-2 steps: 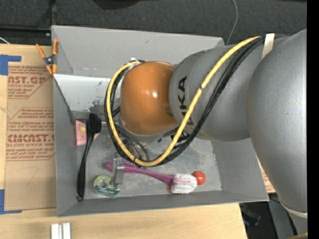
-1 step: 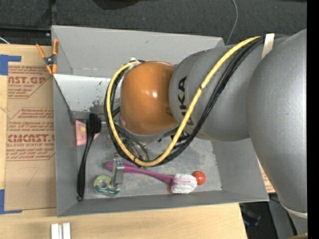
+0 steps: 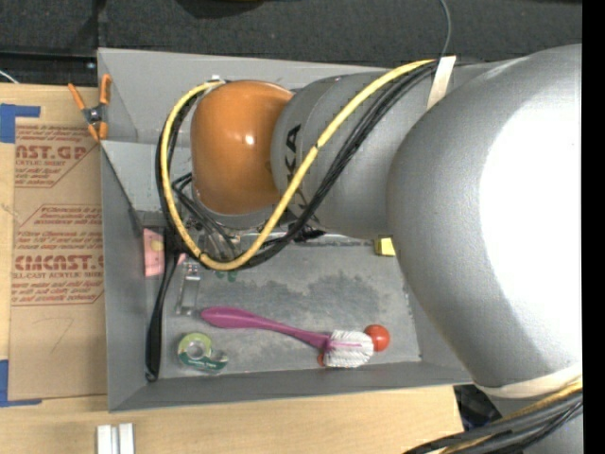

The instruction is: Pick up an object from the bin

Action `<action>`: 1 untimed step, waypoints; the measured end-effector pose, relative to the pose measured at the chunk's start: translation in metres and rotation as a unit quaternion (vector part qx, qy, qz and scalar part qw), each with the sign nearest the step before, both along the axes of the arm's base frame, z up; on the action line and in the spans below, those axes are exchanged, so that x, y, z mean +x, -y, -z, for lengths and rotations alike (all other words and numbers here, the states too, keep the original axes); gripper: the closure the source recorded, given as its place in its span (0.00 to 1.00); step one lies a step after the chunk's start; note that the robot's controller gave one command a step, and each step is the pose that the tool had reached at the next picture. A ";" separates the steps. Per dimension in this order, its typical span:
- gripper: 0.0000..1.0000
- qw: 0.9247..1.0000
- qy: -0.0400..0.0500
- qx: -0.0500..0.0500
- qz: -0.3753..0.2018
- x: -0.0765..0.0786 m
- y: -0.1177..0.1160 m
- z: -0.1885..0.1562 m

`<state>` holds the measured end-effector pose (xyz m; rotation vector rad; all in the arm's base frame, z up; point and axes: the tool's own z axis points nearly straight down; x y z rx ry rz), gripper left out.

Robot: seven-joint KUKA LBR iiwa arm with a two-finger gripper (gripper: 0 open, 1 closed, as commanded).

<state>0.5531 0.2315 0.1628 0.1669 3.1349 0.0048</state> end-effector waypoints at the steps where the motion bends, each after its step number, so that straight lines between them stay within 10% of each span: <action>1: 0.00 1.000 -0.002 -0.001 0.024 -0.040 0.038 0.016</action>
Offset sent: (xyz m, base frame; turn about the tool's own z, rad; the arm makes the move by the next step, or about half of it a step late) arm -0.0554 -0.0431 -0.0316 -0.4835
